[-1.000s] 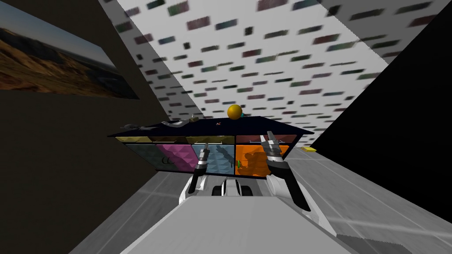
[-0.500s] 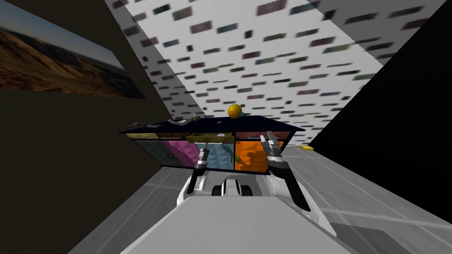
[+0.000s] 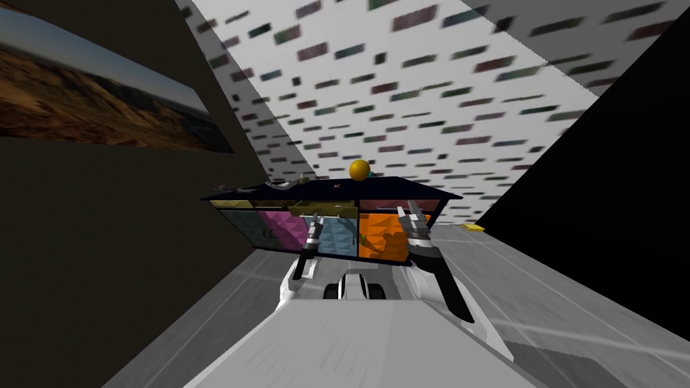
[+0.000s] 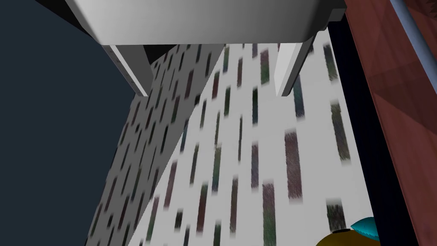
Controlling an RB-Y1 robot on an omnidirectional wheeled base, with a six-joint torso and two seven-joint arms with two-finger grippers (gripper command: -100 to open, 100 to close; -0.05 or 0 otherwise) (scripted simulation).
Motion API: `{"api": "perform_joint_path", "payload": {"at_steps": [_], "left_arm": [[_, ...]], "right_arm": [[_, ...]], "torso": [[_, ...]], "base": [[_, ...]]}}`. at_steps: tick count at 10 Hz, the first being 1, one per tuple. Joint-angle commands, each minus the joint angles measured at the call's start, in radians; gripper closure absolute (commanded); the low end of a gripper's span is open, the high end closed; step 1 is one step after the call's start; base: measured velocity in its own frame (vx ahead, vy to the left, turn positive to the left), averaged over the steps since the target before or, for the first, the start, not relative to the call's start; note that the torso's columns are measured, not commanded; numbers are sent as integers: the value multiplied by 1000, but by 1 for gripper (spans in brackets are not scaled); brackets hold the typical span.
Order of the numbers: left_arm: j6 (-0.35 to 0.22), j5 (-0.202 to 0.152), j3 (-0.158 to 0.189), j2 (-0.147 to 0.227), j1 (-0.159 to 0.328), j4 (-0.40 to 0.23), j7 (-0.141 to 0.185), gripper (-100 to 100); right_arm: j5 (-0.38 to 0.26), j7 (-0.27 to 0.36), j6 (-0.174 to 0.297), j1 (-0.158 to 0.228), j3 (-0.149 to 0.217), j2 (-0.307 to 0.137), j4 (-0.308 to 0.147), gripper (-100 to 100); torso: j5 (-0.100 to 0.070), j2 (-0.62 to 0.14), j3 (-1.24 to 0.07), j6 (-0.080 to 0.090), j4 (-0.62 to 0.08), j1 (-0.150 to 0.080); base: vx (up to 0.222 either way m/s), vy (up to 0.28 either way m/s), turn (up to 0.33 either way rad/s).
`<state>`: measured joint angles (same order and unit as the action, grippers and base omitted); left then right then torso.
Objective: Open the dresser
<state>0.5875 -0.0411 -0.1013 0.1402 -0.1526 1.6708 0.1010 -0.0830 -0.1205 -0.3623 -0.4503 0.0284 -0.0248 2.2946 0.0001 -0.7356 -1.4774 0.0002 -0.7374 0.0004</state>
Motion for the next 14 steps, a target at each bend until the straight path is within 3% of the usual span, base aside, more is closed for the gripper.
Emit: {"api": "perform_joint_path", "payload": {"at_steps": [1, 8, 10, 11, 13, 14], "left_arm": [[6, -13, 3, 14, 83, -83, 11, -100], [5, -37, 6, 37, 267, -250, 28, -100], [5, -49, 7, 49, 334, -326, 37, -100], [5, -49, 7, 49, 349, -327, 37, -100], [5, -61, 8, 60, 411, -404, 46, -100], [5, -61, 8, 60, 431, -404, 46, -100]], "right_arm": [[0, 0, 0, 0, 0, 0, 0, 0], [0, 0, 0, 0, 0, 0, 0, 0], [0, 0, 0, 0, 0, 0, 0, 0], [0, 0, 0, 0, 0, 0, 0, 0], [0, 0, 0, 0, 0, 0, 0, 0], [0, 0, 0, 0, 0, 0, 0, 0]], "torso": [[0, -2, 1, -1, 0, 0], [-1, -3, 2, 0, -1, -2], [-1, -5, 3, 0, -2, -2], [-1, -4, 3, 0, -2, -2], [-1, -6, 3, 0, -4, -3], [-1, -6, 4, 0, -4, -2]], "base": [[-67, -21, 66], [-54, -16, 43], [-70, -14, 76], [-39, -5, -2], [-66, -18, 69], [-43, -8, 6]]}}
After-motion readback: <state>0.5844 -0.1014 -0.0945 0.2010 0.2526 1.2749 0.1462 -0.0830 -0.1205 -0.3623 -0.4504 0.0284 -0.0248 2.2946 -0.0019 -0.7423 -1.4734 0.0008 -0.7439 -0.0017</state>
